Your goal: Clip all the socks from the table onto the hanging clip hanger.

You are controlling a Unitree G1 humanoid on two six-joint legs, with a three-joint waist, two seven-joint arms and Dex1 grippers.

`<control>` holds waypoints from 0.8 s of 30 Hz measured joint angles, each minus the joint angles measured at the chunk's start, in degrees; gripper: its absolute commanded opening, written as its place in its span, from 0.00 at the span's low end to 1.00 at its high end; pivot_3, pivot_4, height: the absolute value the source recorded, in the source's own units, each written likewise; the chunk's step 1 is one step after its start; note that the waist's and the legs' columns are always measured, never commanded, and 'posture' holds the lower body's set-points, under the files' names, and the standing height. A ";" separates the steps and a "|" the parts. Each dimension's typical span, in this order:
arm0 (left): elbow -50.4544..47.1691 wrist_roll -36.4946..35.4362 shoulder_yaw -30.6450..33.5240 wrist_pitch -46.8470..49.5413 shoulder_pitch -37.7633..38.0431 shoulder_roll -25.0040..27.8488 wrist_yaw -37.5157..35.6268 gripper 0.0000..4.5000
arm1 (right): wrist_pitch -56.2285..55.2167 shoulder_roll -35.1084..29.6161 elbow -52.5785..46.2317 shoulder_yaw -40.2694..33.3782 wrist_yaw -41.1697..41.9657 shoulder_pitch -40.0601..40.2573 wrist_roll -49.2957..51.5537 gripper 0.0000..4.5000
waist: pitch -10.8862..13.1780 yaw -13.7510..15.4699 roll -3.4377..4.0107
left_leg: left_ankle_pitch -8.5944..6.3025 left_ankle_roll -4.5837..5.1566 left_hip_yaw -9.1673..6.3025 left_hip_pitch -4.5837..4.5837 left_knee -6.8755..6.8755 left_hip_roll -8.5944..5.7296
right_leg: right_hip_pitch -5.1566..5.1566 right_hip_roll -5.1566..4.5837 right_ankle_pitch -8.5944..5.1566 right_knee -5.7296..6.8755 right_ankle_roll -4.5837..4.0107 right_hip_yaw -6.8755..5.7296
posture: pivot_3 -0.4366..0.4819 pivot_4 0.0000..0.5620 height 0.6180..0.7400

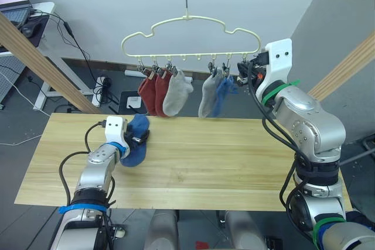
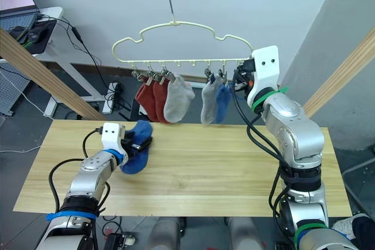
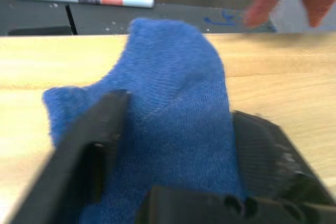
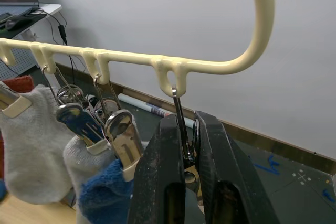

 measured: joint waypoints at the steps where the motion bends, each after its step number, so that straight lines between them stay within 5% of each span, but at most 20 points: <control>1: -0.75 -0.17 0.35 0.46 0.70 -0.01 -0.43 0.51 | 0.18 0.01 -0.08 -0.24 0.00 -0.04 0.05 0.01 | -0.01 0.00 0.02 | 0.00 0.00 0.02 0.00 0.00 -0.01 | 0.00 -0.01 0.00 -0.01 0.00 0.02 | 0.48 0.56 1.00; 9: -8.71 -0.04 -0.05 2.21 6.20 -0.05 -1.78 0.02 | 9.30 3.12 0.31 -6.24 -1.15 -3.67 5.09 0.01 | -0.02 0.04 0.04 | 0.00 0.00 0.03 0.01 0.00 0.00 | 0.01 -0.02 0.00 0.00 -0.01 0.05 | 0.49 0.56 1.00; 17: -27.79 -2.54 -8.97 5.86 10.01 -7.69 -6.34 0.01 | 33.64 13.06 2.90 -25.40 -6.41 -14.78 12.22 0.01 | -0.03 0.45 0.06 | 0.00 0.00 -0.11 -0.17 0.02 -0.01 | -0.04 -0.06 0.13 -0.06 -0.22 -0.15 | 0.48 0.54 1.00; 24: -40.14 -2.05 -16.61 2.77 -0.51 -16.90 -4.60 0.01 | 38.91 17.37 3.67 -34.17 -10.80 -19.93 12.25 0.01 | -0.03 -0.27 0.06 | -0.01 0.02 -0.02 -0.13 -0.02 -0.04 | -0.03 -0.02 0.12 -0.08 -0.20 -0.04 | 0.47 0.54 1.00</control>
